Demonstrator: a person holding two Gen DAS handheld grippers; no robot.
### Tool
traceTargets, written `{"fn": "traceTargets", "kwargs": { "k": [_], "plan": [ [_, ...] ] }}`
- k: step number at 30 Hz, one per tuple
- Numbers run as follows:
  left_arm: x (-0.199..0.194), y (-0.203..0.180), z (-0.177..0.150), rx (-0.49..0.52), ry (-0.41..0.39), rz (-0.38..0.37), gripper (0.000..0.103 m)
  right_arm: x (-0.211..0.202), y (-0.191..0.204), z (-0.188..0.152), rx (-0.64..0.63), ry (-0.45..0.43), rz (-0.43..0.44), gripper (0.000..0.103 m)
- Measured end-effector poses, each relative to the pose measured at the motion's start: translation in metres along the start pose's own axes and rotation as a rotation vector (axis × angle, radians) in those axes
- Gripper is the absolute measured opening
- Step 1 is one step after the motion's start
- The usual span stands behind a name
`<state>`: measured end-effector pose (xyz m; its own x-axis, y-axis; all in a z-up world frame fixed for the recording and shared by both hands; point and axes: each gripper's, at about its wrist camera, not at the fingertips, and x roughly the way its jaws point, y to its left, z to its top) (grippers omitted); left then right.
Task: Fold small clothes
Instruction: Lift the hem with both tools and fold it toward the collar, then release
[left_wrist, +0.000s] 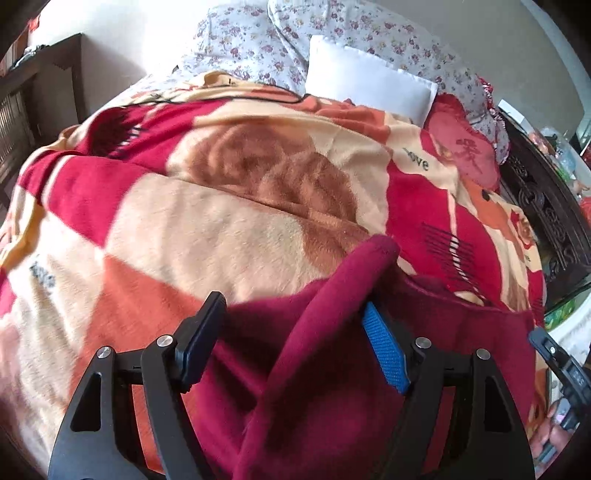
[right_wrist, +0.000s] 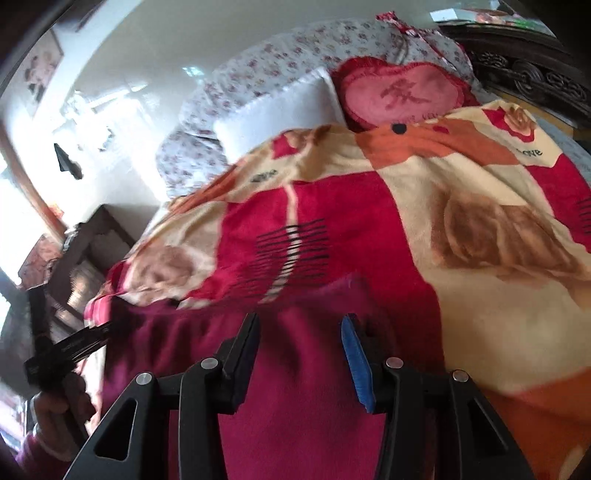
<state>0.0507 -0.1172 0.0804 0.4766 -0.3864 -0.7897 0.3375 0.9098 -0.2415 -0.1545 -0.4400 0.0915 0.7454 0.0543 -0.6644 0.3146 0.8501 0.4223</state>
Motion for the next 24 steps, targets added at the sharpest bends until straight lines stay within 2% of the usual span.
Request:
{"fn": "traceTargets", "kwargs": {
  "k": [6,10,14,18,24],
  "plan": [
    [-0.045,0.018,-0.038,0.024,-0.022,0.006,0.076,-0.046,0.013,-0.052,-0.052,0.038,-0.011,0.046],
    [-0.058,0.031,-0.074,0.013,0.000,0.025,0.076,-0.038,0.004,-0.082,-0.029,0.097,-0.043,0.046],
    [-0.058,0.028,-0.099,0.053,0.028,0.072,0.076,-0.034,0.012,-0.078,-0.046,0.109,-0.079,0.046],
    [-0.066,0.025,-0.115,0.076,0.024,0.079,0.076,-0.055,0.029,-0.075,-0.059,0.086,-0.034,0.046],
    [-0.072,0.025,-0.127,0.099,0.021,0.091,0.076,-0.063,0.047,-0.100,-0.094,0.123,-0.034,0.047]
  ]
}}
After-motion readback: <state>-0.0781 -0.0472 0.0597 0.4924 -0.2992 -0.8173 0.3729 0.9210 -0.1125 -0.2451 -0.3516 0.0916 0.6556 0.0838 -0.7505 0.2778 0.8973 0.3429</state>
